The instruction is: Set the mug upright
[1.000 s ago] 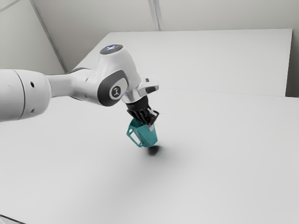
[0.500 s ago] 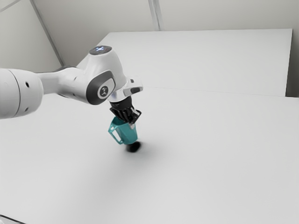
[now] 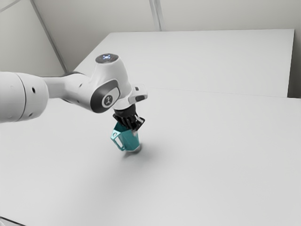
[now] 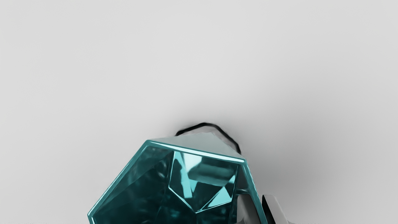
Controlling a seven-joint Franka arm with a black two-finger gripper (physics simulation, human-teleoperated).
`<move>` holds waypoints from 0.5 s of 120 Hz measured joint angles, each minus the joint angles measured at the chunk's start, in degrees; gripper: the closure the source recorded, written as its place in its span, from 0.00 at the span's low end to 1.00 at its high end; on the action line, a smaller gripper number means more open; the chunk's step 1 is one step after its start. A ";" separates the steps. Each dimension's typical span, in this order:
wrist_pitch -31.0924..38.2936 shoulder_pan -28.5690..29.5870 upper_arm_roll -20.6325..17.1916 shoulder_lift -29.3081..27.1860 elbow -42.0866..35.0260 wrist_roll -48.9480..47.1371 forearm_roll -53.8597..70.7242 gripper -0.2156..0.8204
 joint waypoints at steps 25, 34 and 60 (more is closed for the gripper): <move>-0.19 -0.05 -0.07 0.49 -0.09 -1.07 -0.02 0.96; -0.46 -0.12 -0.08 0.74 -0.09 -1.38 -0.02 0.96; -1.86 -0.08 -0.26 0.88 -0.06 -2.16 -0.04 0.96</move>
